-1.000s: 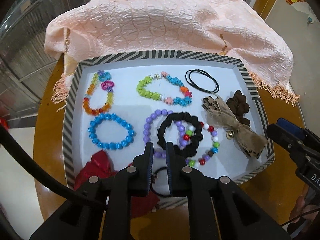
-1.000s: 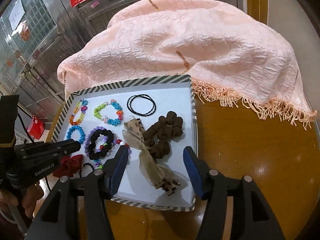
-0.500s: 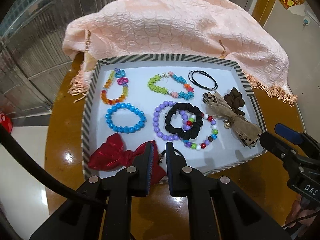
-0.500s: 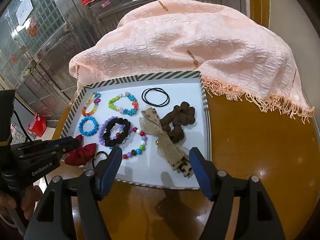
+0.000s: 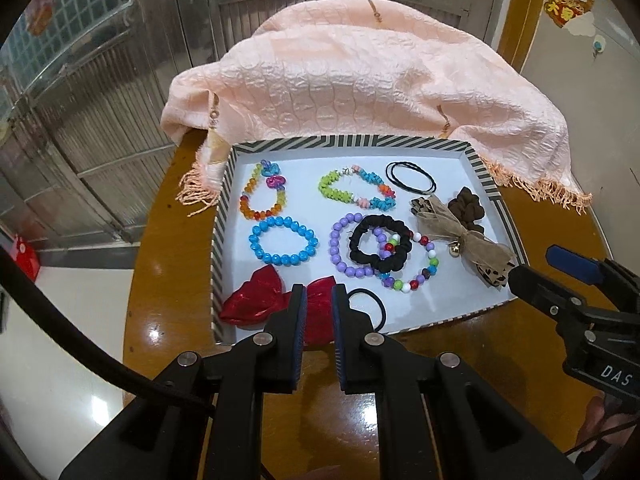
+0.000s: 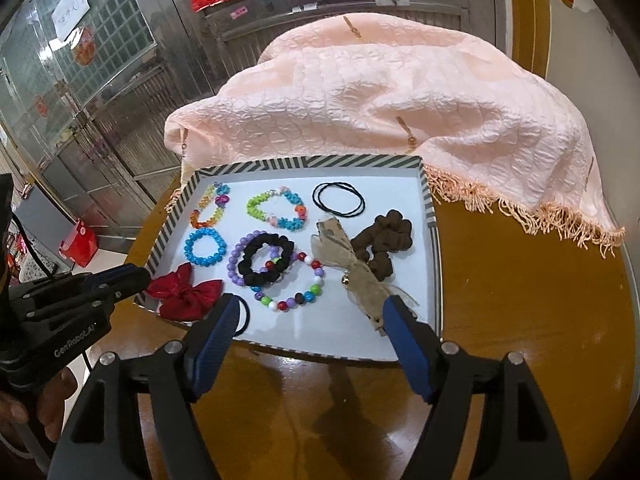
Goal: Organize jewelry
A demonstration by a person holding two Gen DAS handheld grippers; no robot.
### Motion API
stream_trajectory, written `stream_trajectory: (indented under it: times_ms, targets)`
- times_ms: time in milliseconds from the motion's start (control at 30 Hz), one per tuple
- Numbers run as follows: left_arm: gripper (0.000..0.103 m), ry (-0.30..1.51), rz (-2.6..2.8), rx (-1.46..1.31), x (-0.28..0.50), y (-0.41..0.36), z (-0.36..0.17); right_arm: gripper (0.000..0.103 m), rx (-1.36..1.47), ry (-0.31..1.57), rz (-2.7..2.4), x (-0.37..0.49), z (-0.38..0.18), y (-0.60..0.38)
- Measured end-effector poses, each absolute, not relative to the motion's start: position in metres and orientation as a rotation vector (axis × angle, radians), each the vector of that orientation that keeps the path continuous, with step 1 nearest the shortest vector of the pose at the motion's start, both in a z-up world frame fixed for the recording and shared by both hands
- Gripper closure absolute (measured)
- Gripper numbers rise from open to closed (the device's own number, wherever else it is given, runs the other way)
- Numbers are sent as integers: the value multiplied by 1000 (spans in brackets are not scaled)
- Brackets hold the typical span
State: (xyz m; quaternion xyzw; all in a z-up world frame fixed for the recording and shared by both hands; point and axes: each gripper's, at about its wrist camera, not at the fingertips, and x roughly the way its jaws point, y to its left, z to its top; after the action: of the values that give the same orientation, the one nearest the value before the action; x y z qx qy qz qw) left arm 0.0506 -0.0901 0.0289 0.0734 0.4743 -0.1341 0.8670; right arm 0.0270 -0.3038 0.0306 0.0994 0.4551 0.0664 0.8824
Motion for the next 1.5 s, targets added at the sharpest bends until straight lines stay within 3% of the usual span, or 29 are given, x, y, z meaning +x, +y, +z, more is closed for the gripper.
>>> stream_trajectory:
  times_ms: [1500]
  targets:
    - [96, 945, -298, 165, 21, -75, 40, 24, 198, 915, 127, 1, 42, -284]
